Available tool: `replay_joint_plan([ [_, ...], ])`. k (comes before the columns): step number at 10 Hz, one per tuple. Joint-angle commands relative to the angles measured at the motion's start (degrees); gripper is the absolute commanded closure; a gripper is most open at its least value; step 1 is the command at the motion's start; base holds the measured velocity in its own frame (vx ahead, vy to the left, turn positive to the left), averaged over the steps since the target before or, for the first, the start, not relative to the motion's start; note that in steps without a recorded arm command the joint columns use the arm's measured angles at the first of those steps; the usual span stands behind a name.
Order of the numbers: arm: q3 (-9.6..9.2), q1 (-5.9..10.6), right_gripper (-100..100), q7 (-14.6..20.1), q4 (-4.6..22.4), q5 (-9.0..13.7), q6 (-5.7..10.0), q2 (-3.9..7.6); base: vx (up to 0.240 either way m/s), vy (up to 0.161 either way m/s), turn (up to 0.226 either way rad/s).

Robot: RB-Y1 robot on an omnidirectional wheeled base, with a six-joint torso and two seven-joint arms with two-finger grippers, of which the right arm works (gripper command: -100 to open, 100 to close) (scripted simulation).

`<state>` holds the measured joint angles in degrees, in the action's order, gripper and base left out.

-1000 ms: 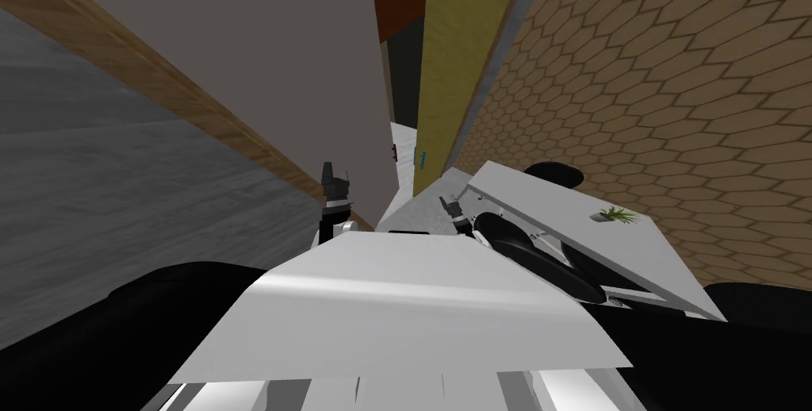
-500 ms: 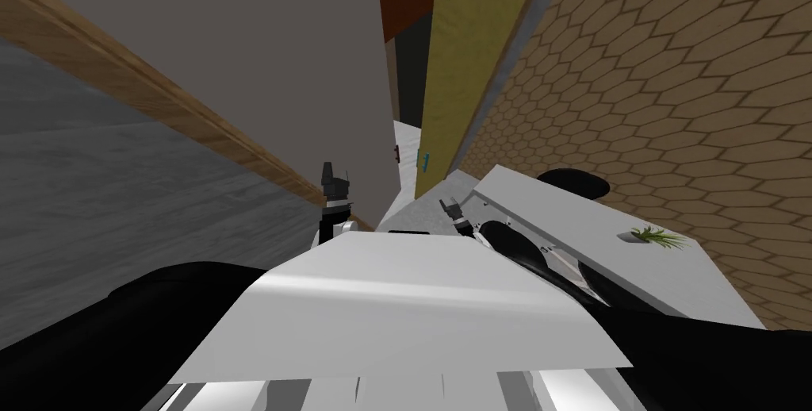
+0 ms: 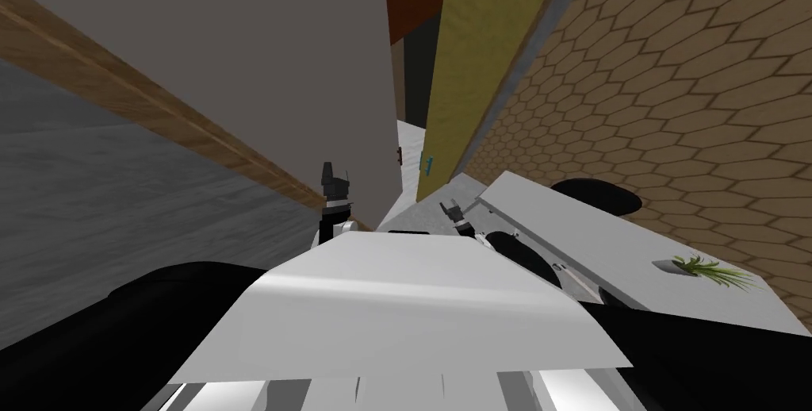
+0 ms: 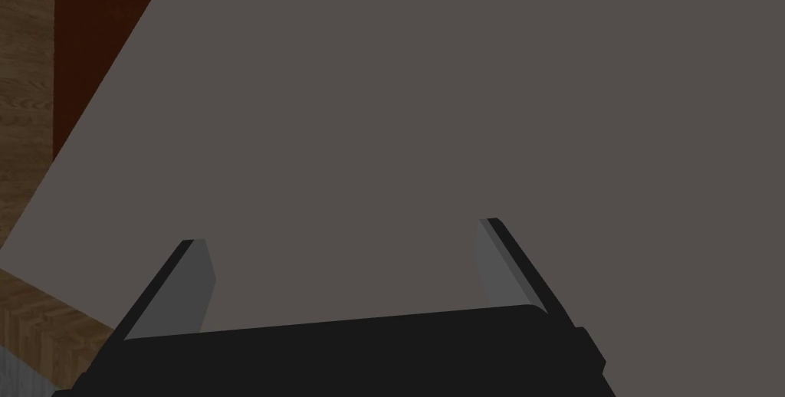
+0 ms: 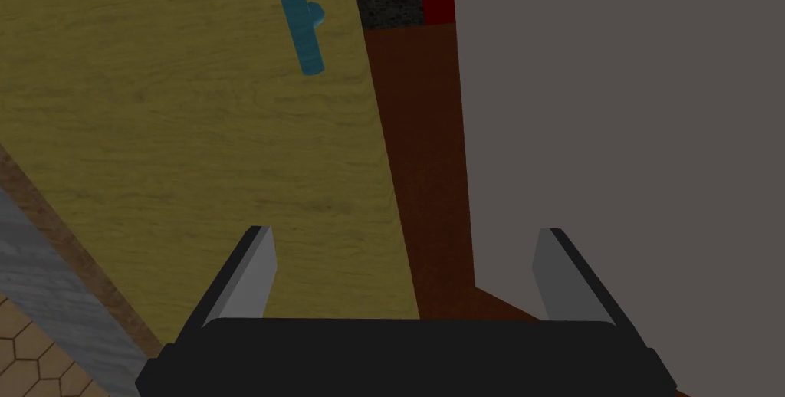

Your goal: Push the door open

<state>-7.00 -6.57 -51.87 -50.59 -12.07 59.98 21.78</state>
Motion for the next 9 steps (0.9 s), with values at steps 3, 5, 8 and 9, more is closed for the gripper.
replay_joint_plan([
  [3,-0.51,1.17,-100,-2.6,4.4,-0.4,2.0,0.92,0.128,-0.04,0.133],
  [5,-0.69,1.51,-100,-3.5,5.7,-0.6,2.62,1.19,0.159,-0.048,0.101],
  [8,-1.1,2.33,-100,-5.5,9.0,-0.9,4.09,1.85,0.19,-0.093,0.178],
  [9,-1.18,2.48,-100,-5.9,9.6,-1.0,4.37,1.97,0.22,-0.112,0.159],
])
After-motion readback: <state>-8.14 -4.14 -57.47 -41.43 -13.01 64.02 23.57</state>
